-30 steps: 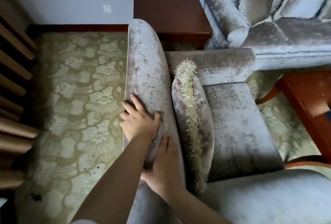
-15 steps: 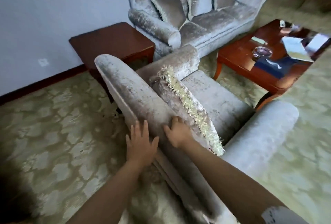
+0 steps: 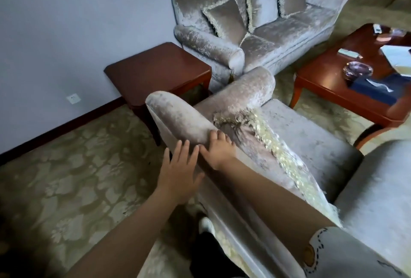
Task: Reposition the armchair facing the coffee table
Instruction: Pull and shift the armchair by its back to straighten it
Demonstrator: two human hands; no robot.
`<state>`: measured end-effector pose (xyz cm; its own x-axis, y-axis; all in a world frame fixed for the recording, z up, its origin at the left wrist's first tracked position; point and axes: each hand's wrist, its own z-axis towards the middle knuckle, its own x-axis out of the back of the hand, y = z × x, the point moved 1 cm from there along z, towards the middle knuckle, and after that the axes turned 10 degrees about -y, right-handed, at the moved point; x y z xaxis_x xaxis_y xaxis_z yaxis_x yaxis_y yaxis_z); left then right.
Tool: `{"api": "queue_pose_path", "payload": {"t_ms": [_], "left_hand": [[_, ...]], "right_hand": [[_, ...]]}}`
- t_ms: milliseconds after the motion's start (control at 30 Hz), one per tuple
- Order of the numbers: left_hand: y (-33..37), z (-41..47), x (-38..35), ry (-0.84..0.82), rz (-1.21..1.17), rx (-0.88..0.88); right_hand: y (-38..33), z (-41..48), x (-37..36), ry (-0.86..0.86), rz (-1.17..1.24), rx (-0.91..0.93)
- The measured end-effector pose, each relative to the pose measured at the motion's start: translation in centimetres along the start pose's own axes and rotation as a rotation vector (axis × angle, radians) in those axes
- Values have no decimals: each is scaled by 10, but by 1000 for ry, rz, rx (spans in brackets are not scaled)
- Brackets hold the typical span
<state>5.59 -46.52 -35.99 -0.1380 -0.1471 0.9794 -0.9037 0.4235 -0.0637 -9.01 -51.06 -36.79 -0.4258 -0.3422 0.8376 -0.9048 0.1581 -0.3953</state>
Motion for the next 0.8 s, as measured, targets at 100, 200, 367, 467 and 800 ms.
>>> {"api": "queue_pose_path", "payload": {"t_ms": [100, 200, 367, 467, 800], "left_hand": [[-42, 50, 10, 25, 90, -76], [-81, 101, 26, 22, -1, -6], [-109, 192, 35, -125, 21, -56], [-101, 229, 22, -231, 35, -155], [-109, 285, 15, -357, 8, -495]], "right_hand": [[-27, 57, -1, -49, -18, -69], [-33, 77, -7, -41, -13, -109], [-25, 74, -16, -2, 7, -123], [-25, 81, -18, -46, 19, -140], [-32, 135, 16, -55, 216, -471]]}}
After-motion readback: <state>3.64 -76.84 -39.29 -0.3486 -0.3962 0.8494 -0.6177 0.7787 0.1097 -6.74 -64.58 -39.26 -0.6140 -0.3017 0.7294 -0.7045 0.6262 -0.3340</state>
